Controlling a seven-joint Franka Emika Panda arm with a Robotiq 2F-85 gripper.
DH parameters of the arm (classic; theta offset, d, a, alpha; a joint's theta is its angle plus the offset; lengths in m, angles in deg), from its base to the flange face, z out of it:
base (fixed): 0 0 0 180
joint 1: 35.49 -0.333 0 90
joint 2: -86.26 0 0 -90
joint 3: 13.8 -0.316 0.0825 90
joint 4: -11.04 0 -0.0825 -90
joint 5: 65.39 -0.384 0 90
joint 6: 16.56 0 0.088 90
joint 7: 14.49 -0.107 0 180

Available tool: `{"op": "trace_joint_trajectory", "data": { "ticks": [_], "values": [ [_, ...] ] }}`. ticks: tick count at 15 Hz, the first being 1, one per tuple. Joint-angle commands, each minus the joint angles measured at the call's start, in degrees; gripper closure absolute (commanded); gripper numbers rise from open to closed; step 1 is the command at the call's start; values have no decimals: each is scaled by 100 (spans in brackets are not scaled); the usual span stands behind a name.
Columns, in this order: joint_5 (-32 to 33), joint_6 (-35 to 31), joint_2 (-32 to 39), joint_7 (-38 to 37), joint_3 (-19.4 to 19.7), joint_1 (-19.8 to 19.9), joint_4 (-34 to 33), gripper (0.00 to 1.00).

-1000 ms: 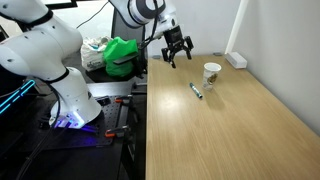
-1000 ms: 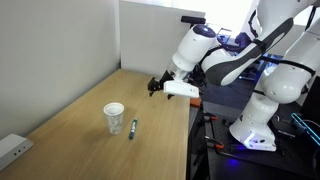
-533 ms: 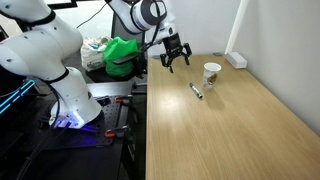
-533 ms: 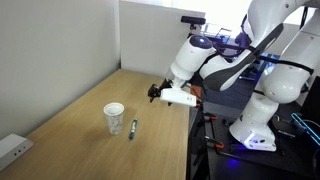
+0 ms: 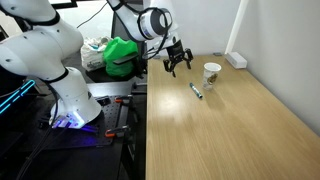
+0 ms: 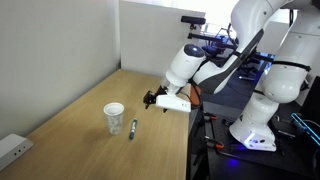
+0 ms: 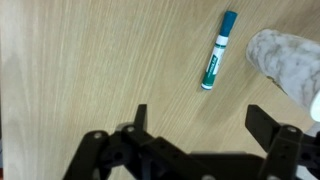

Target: Put the green marker inside the white cup

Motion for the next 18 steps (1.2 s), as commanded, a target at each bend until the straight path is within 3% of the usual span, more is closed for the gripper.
{"op": "trace_joint_trajectory", "data": {
  "ticks": [1, 18],
  "values": [
    [67, -55, 632, -104, 80, 16, -394, 0],
    [533, 47, 2419, -199, 801, -397, -1868, 0]
  ]
}}
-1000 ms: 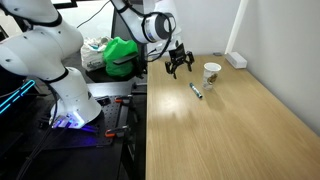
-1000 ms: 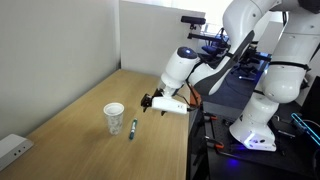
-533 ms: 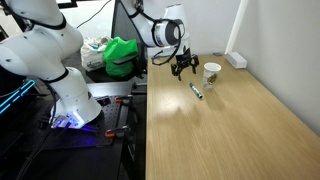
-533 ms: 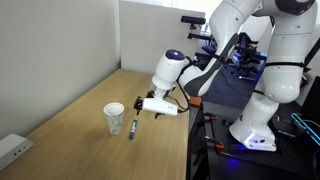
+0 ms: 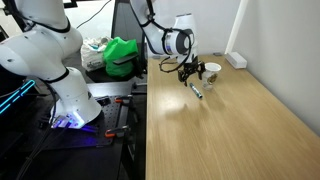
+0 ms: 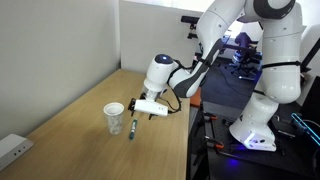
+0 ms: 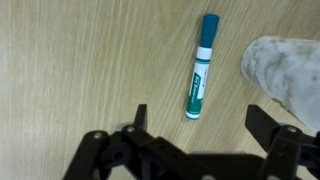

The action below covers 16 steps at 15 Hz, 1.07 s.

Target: Put the green marker inside the white cup

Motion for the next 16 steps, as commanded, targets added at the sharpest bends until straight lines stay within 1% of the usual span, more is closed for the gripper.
{"op": "trace_joint_trajectory", "data": {
  "ticks": [1, 16],
  "values": [
    [102, 47, 355, -183, 176, -187, -330, 0],
    [33, 17, 980, -150, 479, -414, -699, 0]
  ]
}}
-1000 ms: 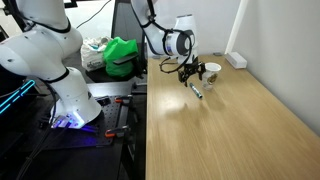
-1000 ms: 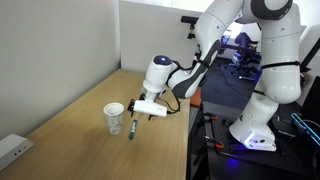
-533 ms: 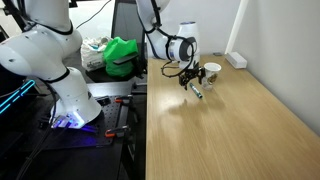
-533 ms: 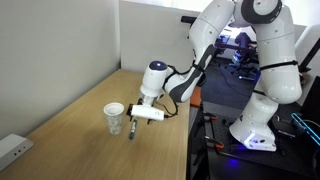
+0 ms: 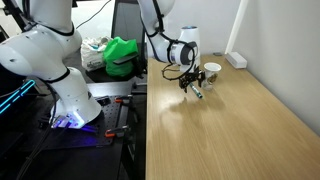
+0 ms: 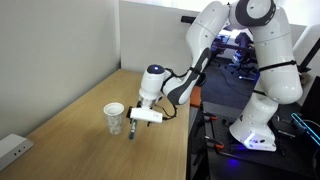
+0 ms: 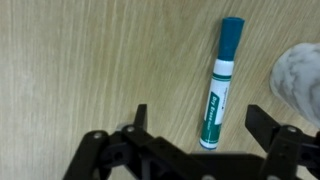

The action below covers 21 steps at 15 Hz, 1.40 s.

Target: Put the green marker inside the white cup

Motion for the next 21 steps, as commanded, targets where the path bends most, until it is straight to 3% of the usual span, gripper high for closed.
{"op": "trace_joint_trajectory", "data": {
  "ticks": [1, 2, 3, 8, 11, 15, 21],
  "values": [
    [19, 20, 155, -145, 96, -100, -214, 0],
    [4, 28, 196, -120, 88, -91, -258, 0],
    [-911, -286, -1, 480, 881, -902, -183, 0],
    [-2589, -342, 102, 1526, 1858, -1972, -350, 2],
    [-3235, -317, 140, 1928, 2259, -2452, -430, 3],
    [-3695, -298, 131, 2180, 2603, -2855, -440, 36],
    [-3927, -322, 105, 2228, 2879, -3162, -400, 81]
  ]
}}
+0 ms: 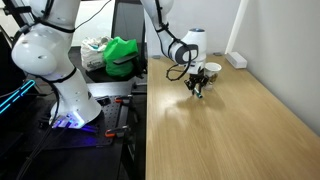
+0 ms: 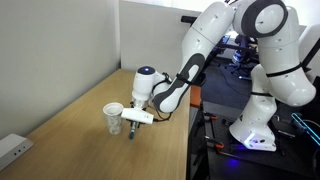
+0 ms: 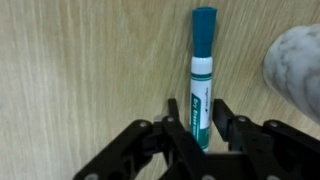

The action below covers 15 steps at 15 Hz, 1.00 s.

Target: Put the green marker inside the white cup

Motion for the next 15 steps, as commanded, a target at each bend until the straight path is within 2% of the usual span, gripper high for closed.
{"op": "trace_joint_trajectory", "data": {
  "ticks": [1, 3, 4, 7, 15],
  "values": [
    [-226, -81, -28, 179, 203, -218, 8, 89],
    [-209, -92, -51, 147, 274, -296, 33, 99],
    [-182, -103, -65, 121, 326, -352, 48, 95],
    [-96, -107, -154, 10, 506, -567, 125, 95],
    [446, -17, -635, -533, 1330, -1604, 442, 95]
  ]
}}
